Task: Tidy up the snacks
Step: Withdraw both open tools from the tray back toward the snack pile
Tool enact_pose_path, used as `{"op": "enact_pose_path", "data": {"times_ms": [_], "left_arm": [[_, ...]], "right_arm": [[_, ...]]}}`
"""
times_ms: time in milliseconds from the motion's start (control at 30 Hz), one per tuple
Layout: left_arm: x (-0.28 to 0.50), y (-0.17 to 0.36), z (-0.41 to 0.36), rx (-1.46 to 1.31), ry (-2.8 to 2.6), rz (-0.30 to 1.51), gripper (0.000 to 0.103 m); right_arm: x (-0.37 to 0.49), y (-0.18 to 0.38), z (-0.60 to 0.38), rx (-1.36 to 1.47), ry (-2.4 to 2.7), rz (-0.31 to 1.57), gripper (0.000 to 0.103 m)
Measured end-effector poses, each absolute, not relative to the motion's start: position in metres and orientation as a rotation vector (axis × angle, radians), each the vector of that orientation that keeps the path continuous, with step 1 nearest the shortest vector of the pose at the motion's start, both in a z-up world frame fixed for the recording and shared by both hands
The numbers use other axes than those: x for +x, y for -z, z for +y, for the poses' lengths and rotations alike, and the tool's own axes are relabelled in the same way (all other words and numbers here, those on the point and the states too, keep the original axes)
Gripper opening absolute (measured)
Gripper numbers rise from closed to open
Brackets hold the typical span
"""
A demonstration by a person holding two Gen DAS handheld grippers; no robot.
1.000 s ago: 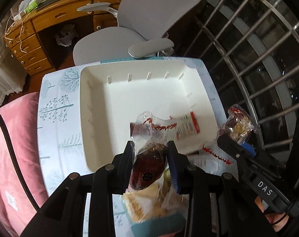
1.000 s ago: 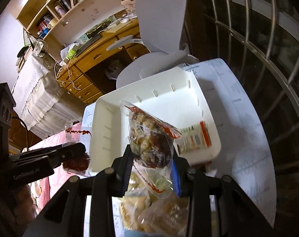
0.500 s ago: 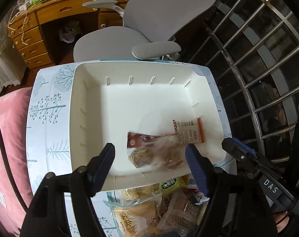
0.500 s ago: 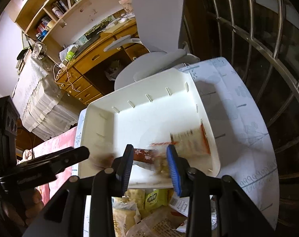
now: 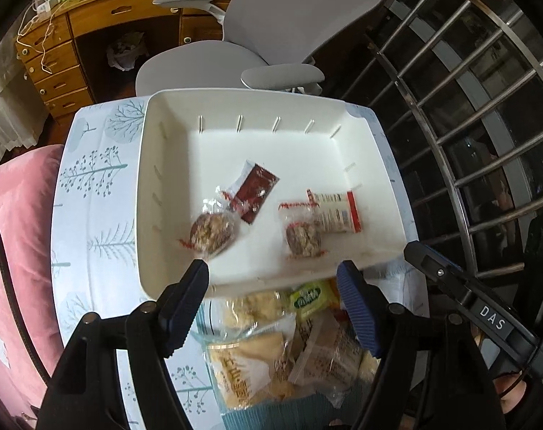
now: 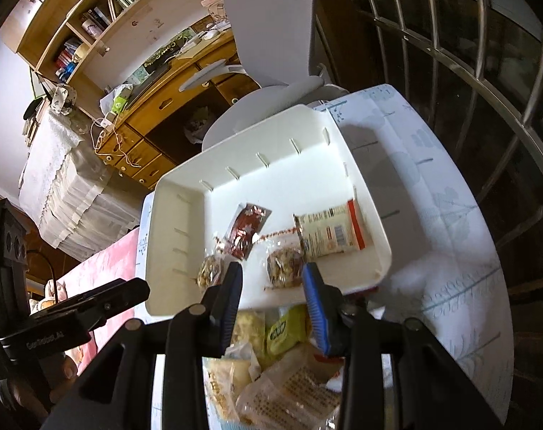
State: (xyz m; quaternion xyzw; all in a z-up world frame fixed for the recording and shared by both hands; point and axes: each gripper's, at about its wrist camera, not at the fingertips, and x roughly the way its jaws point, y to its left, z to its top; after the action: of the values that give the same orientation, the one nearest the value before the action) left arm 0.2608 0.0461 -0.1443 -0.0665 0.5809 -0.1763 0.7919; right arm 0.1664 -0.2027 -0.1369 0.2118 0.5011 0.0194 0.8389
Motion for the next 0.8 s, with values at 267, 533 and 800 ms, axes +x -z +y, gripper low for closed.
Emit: {"op": "enact_pose_path", "data": {"times_ms": [267, 533, 800], "left_arm": [[0.218, 0.151, 0.07, -0.144, 0.388, 1.293, 0.073], [0.165, 0.157, 0.089, -0.121, 0.441, 1.333, 0.073], [0.106, 0.162, 0.09, -0.062, 0.478, 1.347, 0.075]], "right_arm": [[0.122, 0.138, -0.191, 0.46, 0.017, 1.072, 0.035], [0.065, 0.136, -0.175, 0.478, 0.085, 1.055, 0.041], [0.002, 0.144, -0.162, 0.472, 0.16, 1.039, 0.045]]}}
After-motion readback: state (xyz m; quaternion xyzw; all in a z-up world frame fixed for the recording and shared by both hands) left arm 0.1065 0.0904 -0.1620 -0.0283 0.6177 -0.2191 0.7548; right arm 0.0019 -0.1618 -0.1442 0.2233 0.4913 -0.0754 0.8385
